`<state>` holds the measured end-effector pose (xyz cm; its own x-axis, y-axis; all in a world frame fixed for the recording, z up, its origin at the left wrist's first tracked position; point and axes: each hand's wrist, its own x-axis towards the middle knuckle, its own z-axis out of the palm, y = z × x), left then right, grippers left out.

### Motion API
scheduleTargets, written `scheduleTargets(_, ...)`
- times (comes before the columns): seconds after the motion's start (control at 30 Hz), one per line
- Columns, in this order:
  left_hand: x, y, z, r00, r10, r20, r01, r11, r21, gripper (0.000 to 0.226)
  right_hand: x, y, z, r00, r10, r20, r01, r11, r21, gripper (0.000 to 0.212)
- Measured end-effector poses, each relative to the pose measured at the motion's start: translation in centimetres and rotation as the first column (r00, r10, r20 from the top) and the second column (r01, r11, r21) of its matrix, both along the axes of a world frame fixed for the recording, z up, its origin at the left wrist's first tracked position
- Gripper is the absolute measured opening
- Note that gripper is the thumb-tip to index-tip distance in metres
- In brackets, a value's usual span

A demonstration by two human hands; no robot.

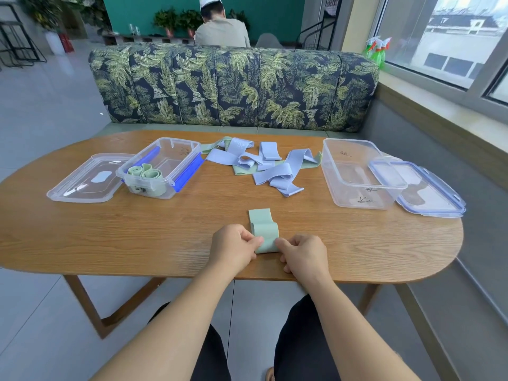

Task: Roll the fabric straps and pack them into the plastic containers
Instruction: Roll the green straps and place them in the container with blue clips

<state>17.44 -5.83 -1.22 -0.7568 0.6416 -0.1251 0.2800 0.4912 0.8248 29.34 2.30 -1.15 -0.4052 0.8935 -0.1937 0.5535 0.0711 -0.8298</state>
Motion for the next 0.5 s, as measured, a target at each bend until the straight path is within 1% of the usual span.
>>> scheduleTargets(0.1, 0.6, -0.4, 0.0, 1.000, -0.012, 0.007, 0.013, 0.998, -0.053, 0.017, 1.1, -0.3, 0.1, 1.000, 0.016, 0.011, -0.016, 1.000, 0.001, 0.028)
scheduleTargets(0.2, 0.9, -0.5, 0.3, 0.994, -0.025, -0.107, 0.012, 0.993, -0.119, 0.016, 1.4, -0.4, 0.2, 0.999, 0.031, 0.017, -0.031, 0.999, 0.008, 0.028)
scheduleTargets(0.27, 1.1, -0.4, 0.3, 0.981, -0.031, -0.191, 0.005, 0.991, -0.134, 0.012, 1.3, -0.3, 0.2, 0.999, 0.038, 0.020, -0.038, 0.999, 0.005, 0.028)
scheduleTargets(0.33, 1.3, 0.0, 0.0, 0.972, -0.043, -0.231, 0.019, 0.994, -0.108, 0.022, 1.1, -0.1, 0.1, 0.999, 0.050, 0.014, -0.050, 0.999, -0.013, 0.027)
scheduleTargets(0.43, 1.2, 0.9, 0.1, 0.980, -0.001, -0.197, -0.019, 0.995, -0.099, 0.042, 1.1, 0.3, 0.1, 0.998, 0.058, -0.001, -0.058, 0.996, -0.064, 0.025)
scheduleTargets(0.5, 0.6, 1.6, 0.4, 0.991, 0.045, -0.123, -0.058, 0.994, -0.098, 0.046, 1.2, 0.5, 0.1, 0.997, 0.073, -0.020, -0.074, 0.993, -0.088, 0.023)
